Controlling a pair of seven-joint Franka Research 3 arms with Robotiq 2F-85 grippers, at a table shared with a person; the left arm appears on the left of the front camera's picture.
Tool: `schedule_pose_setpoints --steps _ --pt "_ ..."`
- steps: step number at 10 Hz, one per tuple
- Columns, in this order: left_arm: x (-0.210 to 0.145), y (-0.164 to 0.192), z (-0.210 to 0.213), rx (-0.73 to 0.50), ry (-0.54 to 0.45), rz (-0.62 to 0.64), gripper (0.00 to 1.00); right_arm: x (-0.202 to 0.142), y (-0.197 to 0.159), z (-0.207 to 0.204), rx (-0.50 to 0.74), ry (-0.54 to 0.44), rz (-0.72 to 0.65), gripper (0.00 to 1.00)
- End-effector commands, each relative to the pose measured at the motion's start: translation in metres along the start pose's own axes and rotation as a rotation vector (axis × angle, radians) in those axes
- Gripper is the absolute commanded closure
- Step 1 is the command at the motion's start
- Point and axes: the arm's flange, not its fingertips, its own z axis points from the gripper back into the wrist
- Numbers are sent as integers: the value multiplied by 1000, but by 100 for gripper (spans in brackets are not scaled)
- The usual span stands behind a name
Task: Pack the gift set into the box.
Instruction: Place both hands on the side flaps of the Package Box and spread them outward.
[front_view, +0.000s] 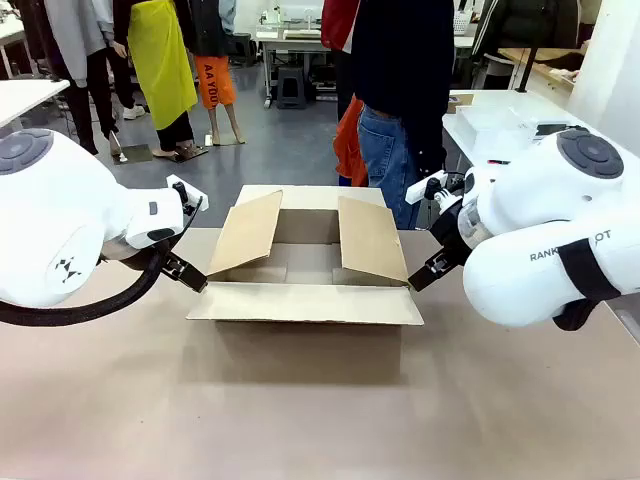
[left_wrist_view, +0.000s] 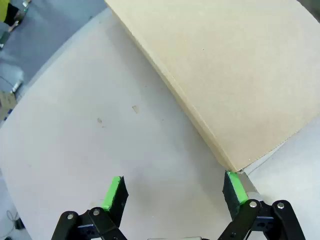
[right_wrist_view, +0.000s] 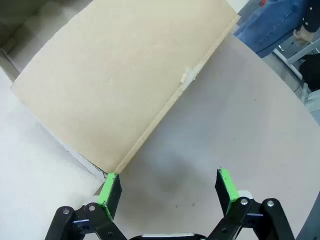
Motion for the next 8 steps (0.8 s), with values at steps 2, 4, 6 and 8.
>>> schedule_pose_setpoints --steps 2,4,6,8 --pt "0 0 0 0 -2 0 0 0 0 0 0 0 0 0" --pt "0 0 0 0 -2 0 0 0 0 0 0 0 0 0" --pt "0 0 0 0 -2 0 0 0 0 0 0 0 0 0" --pt "0 0 0 0 -2 0 0 0 0 0 0 0 0 0"
